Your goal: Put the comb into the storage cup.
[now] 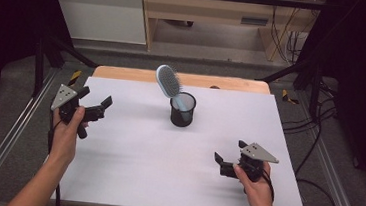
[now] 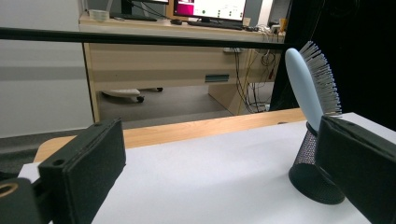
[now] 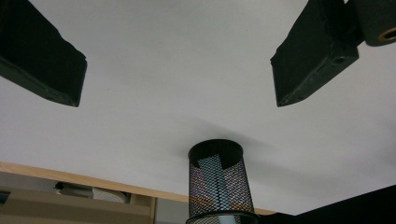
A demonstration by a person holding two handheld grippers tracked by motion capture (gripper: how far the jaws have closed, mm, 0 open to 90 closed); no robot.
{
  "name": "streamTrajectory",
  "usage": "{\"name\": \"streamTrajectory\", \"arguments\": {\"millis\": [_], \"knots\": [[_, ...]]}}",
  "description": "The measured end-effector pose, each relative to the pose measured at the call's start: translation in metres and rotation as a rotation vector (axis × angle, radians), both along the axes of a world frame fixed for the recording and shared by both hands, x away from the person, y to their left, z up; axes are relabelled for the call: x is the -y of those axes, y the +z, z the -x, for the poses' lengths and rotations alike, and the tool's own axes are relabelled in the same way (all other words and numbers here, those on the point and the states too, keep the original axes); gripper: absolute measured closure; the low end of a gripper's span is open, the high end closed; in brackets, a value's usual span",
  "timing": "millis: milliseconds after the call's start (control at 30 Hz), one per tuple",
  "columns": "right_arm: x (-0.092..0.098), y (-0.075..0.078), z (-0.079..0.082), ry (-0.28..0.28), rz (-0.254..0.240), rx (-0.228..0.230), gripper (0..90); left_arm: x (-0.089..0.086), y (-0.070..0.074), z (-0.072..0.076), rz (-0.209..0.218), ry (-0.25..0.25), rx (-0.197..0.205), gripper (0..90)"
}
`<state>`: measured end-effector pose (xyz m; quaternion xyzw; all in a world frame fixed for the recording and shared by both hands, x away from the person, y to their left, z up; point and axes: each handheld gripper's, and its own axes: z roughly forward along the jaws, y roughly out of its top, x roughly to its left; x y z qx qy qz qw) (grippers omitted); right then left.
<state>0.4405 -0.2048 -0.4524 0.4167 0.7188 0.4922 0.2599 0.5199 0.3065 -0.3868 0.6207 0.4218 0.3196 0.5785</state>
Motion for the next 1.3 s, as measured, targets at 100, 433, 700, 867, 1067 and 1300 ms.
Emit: {"name": "streamTrajectory", "arguments": {"millis": [100,433,700,867,1067,1300], "knots": [[0.001,0.0,0.0,0.003,-0.003,0.0,3.3,-0.001,0.004,0.003,0.008,-0.003,0.005,2.2],[0.0,0.0,0.0,0.002,-0.001,-0.002,3.3,-0.009,0.013,0.01,-0.021,-0.006,0.015,2.2],[-0.001,0.0,0.001,0.004,0.003,-0.001,3.5,-0.018,0.015,0.017,-0.012,-0.003,0.024,1.9],[-0.001,0.0,0.001,0.004,0.008,-0.003,3.5,-0.023,0.017,0.02,-0.002,0.002,0.033,1.9],[0.001,0.003,0.003,-0.019,0.006,0.016,4.4,-0.03,0.02,0.025,-0.006,0.008,0.034,1.8],[0.005,0.004,0.003,-0.036,0.001,0.015,3.6,-0.04,0.029,0.032,0.005,0.019,0.047,1.4]]}}
